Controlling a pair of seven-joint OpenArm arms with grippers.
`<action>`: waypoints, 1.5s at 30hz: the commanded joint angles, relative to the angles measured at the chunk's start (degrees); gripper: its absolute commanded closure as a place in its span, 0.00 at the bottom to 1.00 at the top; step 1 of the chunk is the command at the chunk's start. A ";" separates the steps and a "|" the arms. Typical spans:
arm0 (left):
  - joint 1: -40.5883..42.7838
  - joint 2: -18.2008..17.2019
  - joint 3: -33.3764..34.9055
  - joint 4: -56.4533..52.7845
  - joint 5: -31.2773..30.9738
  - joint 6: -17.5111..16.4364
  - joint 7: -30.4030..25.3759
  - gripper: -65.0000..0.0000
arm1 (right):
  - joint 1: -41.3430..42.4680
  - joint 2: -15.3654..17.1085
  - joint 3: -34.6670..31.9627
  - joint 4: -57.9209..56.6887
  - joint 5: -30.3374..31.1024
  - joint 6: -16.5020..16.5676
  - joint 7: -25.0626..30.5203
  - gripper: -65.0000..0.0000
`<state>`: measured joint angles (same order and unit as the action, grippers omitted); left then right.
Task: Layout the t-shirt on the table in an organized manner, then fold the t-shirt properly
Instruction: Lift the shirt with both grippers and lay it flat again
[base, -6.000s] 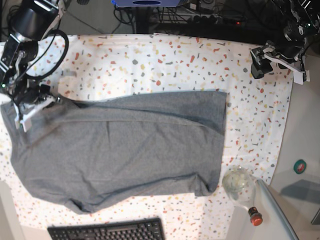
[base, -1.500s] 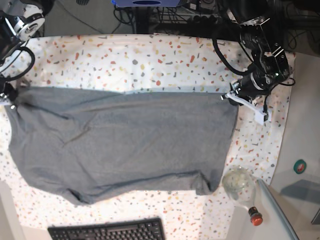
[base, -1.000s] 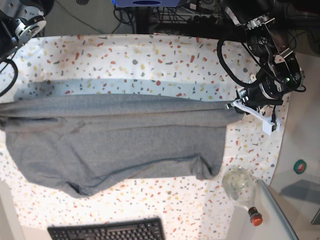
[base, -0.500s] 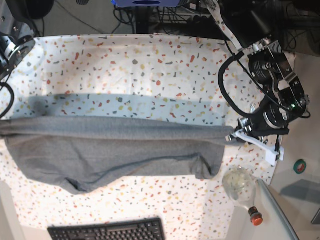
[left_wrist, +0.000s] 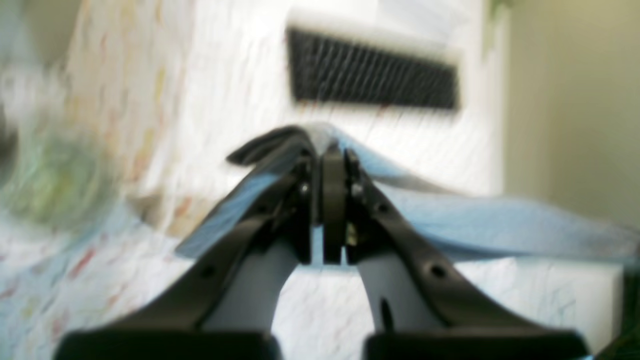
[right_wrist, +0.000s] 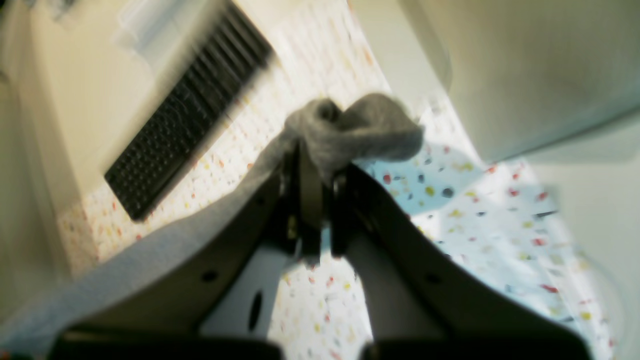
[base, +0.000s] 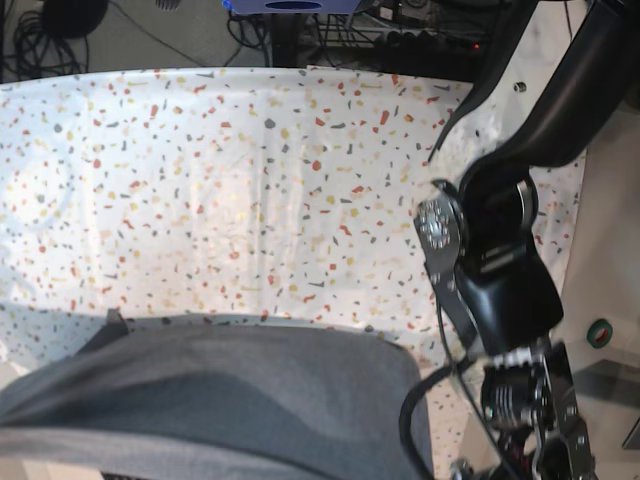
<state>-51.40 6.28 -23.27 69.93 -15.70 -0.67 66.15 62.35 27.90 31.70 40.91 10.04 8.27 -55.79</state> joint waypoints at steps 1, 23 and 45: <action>-5.53 0.71 0.54 -0.70 -1.83 -0.34 -1.75 1.00 | 5.21 1.86 -1.51 1.16 0.90 0.21 2.03 1.00; 29.55 -0.17 0.10 15.12 -9.04 -0.26 -0.08 1.00 | -34.79 -2.54 11.51 31.14 0.99 7.42 -13.27 1.00; 66.56 -8.61 -1.83 31.04 -9.04 -0.43 -0.35 1.00 | -68.98 -12.91 17.13 36.06 0.99 7.68 1.68 1.00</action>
<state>15.44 -1.43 -24.62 99.96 -24.77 -1.34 66.72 -6.48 13.67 48.56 76.07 11.68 16.10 -54.76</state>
